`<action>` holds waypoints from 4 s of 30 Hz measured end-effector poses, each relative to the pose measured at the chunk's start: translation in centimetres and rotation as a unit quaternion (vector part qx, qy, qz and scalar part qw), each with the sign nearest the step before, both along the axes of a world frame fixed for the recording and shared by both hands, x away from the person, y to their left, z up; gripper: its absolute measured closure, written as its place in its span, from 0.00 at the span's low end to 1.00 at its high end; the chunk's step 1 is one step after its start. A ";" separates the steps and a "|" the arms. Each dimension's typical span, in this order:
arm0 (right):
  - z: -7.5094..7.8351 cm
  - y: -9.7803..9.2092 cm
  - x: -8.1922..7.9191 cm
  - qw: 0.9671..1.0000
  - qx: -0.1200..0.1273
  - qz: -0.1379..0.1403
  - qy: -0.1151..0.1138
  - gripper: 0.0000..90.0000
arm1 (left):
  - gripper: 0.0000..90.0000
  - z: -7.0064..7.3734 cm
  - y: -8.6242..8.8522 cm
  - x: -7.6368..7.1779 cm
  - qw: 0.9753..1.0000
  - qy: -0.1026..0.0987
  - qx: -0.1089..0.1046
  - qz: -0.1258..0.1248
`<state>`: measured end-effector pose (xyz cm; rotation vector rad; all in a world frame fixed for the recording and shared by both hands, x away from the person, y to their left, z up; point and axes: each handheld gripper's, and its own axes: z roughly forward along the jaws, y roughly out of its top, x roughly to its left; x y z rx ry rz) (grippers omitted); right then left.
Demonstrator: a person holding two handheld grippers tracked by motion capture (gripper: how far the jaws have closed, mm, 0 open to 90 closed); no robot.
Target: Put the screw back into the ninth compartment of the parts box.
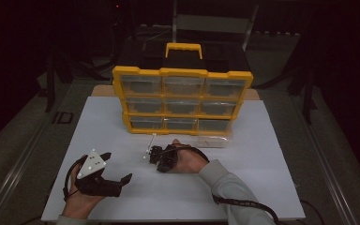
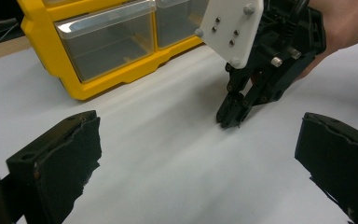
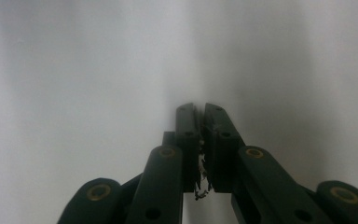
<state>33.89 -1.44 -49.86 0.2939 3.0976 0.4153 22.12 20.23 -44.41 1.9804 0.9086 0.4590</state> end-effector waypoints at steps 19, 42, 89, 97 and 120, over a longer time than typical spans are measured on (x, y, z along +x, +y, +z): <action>0.5 -0.8 0.4 1.000 0.003 -0.018 -0.001 0.97 | 0.01 0.0 0.0 0.0 1.000 0.001 0.000 0.001; 2.7 -1.9 1.2 1.000 -0.001 -0.015 -0.011 0.97 | 0.01 0.1 0.1 0.0 1.000 0.000 0.000 0.002; 8.0 -5.2 3.4 0.998 0.012 -0.050 -0.035 0.97 | 0.01 0.1 0.1 0.0 1.000 -0.001 -0.001 0.003; 8.3 -5.7 3.6 0.998 0.013 -0.056 -0.037 0.97 | 0.01 0.1 0.1 0.0 1.000 0.000 0.000 0.001; 10.1 -8.1 4.6 0.995 0.020 -0.085 -0.046 0.97 | 0.01 0.1 0.1 0.0 1.000 0.000 -0.002 0.001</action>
